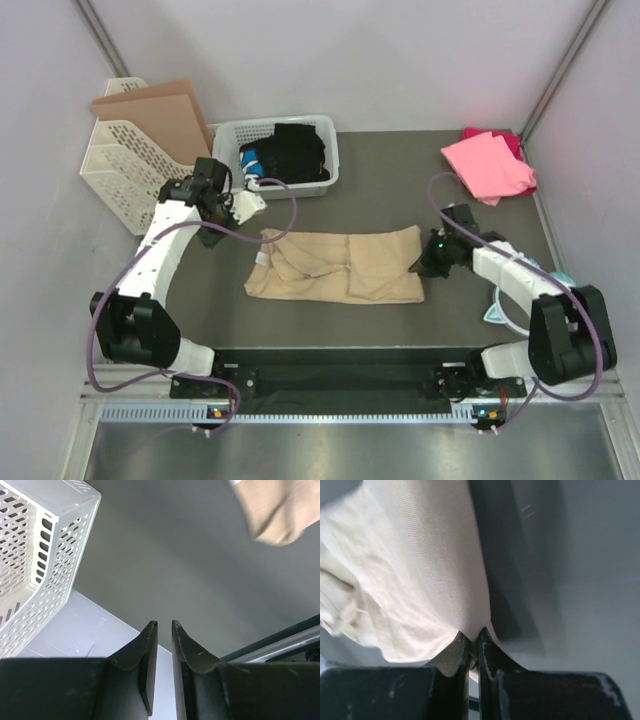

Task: Fold and stack the t-shirts
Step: Grab one side of the 2/3 rectangular tshirt with right arm, then fold the long partially folded tshirt into a neat square

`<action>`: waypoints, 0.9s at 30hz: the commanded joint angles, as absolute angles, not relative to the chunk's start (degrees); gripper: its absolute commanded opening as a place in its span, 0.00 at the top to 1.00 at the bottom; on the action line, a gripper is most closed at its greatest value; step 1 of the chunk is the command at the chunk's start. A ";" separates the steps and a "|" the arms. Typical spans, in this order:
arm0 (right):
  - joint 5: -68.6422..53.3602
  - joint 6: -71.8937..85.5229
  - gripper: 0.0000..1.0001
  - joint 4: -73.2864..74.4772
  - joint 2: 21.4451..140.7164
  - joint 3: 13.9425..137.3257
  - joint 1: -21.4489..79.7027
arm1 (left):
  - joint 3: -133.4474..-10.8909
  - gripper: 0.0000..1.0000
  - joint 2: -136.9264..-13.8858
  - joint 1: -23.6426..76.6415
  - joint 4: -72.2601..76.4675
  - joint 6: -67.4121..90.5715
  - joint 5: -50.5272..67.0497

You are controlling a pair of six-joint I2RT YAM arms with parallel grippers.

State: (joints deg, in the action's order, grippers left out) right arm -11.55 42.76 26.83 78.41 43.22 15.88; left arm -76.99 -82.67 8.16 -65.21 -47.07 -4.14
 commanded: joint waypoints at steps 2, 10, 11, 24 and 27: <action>-6.51 37.89 1.00 35.32 72.86 47.10 8.45 | -80.24 0.76 -80.16 7.30 -68.38 -47.63 -2.56; 2.11 33.23 1.00 43.06 74.18 55.62 8.44 | -85.69 0.74 -79.54 -2.69 -72.42 -48.25 8.95; 1.33 33.14 1.00 43.41 74.35 56.50 9.22 | -86.39 0.73 -79.54 -3.59 -72.68 -48.51 9.83; 5.10 40.69 1.00 47.37 90.34 79.70 38.13 | -83.94 0.73 -77.08 -7.47 -72.07 -47.64 13.27; 5.62 41.31 1.00 48.51 95.79 85.59 42.88 | -82.62 0.73 -76.29 -8.00 -71.54 -47.72 13.27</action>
State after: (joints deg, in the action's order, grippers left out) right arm 3.53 39.07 47.00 91.35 78.54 37.69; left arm -83.96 -79.22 -7.05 -71.85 -47.68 11.38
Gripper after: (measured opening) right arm 0.028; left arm 0.272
